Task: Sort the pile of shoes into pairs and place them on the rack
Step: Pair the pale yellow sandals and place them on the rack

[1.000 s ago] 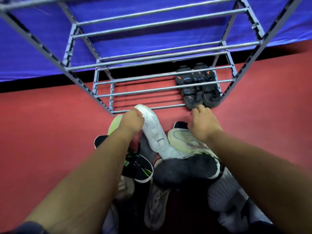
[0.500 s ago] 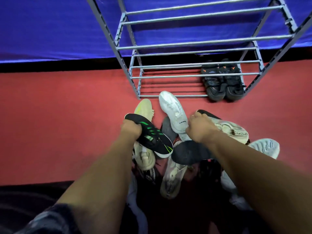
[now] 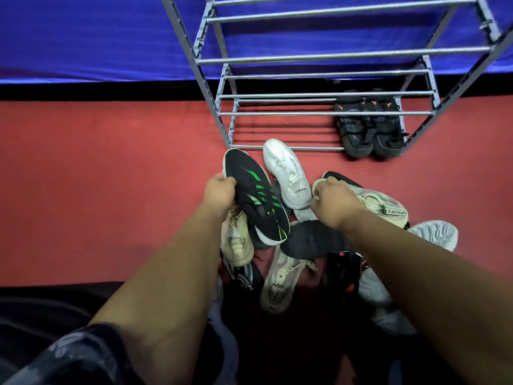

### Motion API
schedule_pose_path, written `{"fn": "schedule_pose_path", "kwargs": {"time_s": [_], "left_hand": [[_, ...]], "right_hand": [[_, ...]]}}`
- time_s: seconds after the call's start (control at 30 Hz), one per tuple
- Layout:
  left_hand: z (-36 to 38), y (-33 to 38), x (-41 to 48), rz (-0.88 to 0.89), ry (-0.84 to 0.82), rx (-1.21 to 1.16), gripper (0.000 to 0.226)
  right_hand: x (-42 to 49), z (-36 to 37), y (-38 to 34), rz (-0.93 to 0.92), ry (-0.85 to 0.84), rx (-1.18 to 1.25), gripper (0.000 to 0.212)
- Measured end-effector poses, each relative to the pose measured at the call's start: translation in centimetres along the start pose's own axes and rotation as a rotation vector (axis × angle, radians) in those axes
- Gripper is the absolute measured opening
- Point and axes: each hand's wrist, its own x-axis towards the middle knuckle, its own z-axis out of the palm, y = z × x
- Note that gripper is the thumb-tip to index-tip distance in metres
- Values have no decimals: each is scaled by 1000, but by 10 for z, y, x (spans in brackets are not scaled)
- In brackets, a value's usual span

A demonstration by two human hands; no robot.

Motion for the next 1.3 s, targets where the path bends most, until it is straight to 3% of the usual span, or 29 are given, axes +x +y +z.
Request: {"fn": "schedule_pose_path", "kwargs": {"time_s": [0.17,0.3,0.43,0.53,0.63,0.73,0.83,0.97,1.03,1.17,1.3], "left_hand": [[30,0,-6,31,-133,-132,27],[49,-5,-10,-30,-300,-101,34],[50,-26,-19,-97,-446,71,67],[42,-44,-29,-84,-360,8,77],[30,-61,-17,-24,-138,-64,62],[4,-62,-3,69,137,232,40],[-31,-68,15,93,288,494,43],[-43,-68,15,-48,219,571,62],[-37,-62,7,-90,166,496,54],[-29,-60,9,-175,257,436,60],[-23,-52,8,-270,231,316,48]], "right_hand": [[1,0,6,29,16,36,33],[1,6,19,70,4,38,39],[1,5,32,103,-34,24,43],[4,5,37,112,-39,12,45],[9,7,35,115,-28,29,44],[12,9,25,109,-9,83,37],[11,15,15,54,-11,107,28],[5,28,3,-3,-12,95,29],[4,32,0,-16,-14,57,34],[4,35,2,-12,-1,44,35],[4,33,1,-9,-3,44,34]]}}
